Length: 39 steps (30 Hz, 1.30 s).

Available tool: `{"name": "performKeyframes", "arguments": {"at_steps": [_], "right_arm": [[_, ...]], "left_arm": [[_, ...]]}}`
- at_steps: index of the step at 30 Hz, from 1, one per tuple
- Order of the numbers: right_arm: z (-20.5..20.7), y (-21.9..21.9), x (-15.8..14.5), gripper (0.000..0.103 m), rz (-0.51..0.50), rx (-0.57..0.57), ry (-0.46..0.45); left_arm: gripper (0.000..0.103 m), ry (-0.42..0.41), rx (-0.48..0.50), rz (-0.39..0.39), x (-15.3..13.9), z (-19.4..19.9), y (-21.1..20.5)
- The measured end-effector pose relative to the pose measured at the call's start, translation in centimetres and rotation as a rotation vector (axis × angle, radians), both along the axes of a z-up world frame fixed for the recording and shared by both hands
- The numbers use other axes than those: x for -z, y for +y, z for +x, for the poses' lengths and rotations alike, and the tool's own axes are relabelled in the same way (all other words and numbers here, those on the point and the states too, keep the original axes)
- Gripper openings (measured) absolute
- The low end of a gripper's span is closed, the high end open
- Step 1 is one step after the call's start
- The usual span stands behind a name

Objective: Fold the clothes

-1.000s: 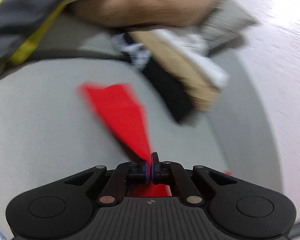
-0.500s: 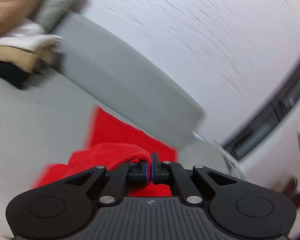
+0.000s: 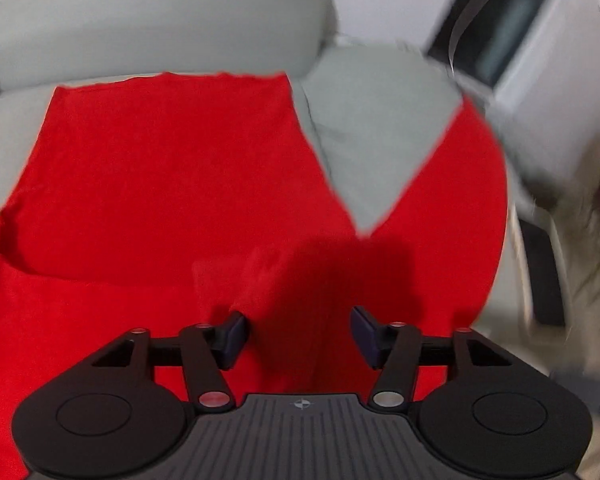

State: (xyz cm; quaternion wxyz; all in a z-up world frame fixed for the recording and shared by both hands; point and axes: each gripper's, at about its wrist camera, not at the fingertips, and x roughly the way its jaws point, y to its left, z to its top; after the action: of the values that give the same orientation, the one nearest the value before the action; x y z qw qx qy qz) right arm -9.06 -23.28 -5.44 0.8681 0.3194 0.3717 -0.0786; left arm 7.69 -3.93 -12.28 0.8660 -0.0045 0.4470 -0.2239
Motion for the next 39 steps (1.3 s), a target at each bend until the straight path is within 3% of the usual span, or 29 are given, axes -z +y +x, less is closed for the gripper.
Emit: {"name": "performKeyframes", "arguments": {"at_steps": [3, 5, 7, 9, 11, 14, 15, 16, 18, 20, 22, 25, 31, 33, 35, 39], "right_arm": [[0.3, 0.0, 0.7, 0.077, -0.004, -0.017, 0.016], [0.7, 0.1, 1.0, 0.077, -0.006, -0.027, 0.023], [1.2, 0.4, 1.4, 0.077, -0.013, -0.041, 0.031], [1.7, 1.1, 1.9, 0.076, -0.029, -0.068, 0.044], [2.2, 2.0, 2.3, 0.076, -0.049, -0.108, 0.063], [3.0, 3.9, 2.8, 0.073, -0.078, -0.177, 0.082], [3.2, 4.6, 2.9, 0.071, -0.094, -0.199, 0.085], [3.4, 5.3, 2.9, 0.067, -0.11, -0.221, 0.088], [3.9, 6.6, 2.7, 0.059, -0.169, -0.257, 0.079], [4.5, 7.9, 2.1, 0.052, -0.251, -0.294, 0.033], [5.7, 9.2, 1.7, 0.052, -0.35, -0.328, -0.025], [9.0, 11.2, 2.1, 0.052, -0.437, -0.384, -0.043], [13.1, 14.6, 4.3, 0.05, -0.545, -0.535, 0.01], [13.3, 15.1, 5.7, 0.05, -0.646, -0.558, 0.078], [13.0, 14.2, 6.8, 0.05, -0.71, -0.497, 0.171], [10.5, 7.6, 6.6, 0.054, -0.542, -0.199, 0.258]], "left_arm": [[0.076, -0.054, 0.114, 0.117, -0.4, -2.8, 0.7], [0.077, -0.064, 0.173, 0.146, -0.9, -4.8, 1.8], [0.077, -0.053, 0.188, 0.126, -1.5, -5.9, 3.7], [0.077, -0.034, 0.149, 0.063, -1.8, -6.4, 6.4], [0.074, -0.032, 0.039, 0.013, -1.7, -5.8, 8.9], [0.057, -0.014, -0.161, -0.054, -1.1, -3.6, 12.2], [0.042, -0.006, -0.232, -0.075, -0.9, -2.7, 13.2], [0.034, -0.001, -0.295, -0.083, -0.6, -1.8, 14.0], [0.012, 0.001, -0.327, -0.012, 0.1, -0.8, 14.4], [0.01, 0.004, -0.357, 0.057, 0.7, 0.2, 14.7], [0.011, 0.026, -0.349, 0.071, 1.8, 0.5, 14.7], [0.015, 0.051, -0.352, 0.079, 2.8, 0.7, 14.8], [0.018, 0.063, -0.372, 0.072, 2.9, 0.5, 14.8], [0.018, 0.064, -0.377, 0.066, 3.0, 0.5, 15.0], [0.019, 0.066, -0.382, 0.054, 3.3, 0.6, 15.3], [0.019, 0.076, -0.393, 0.017, 3.3, 0.3, 16.1]]}}
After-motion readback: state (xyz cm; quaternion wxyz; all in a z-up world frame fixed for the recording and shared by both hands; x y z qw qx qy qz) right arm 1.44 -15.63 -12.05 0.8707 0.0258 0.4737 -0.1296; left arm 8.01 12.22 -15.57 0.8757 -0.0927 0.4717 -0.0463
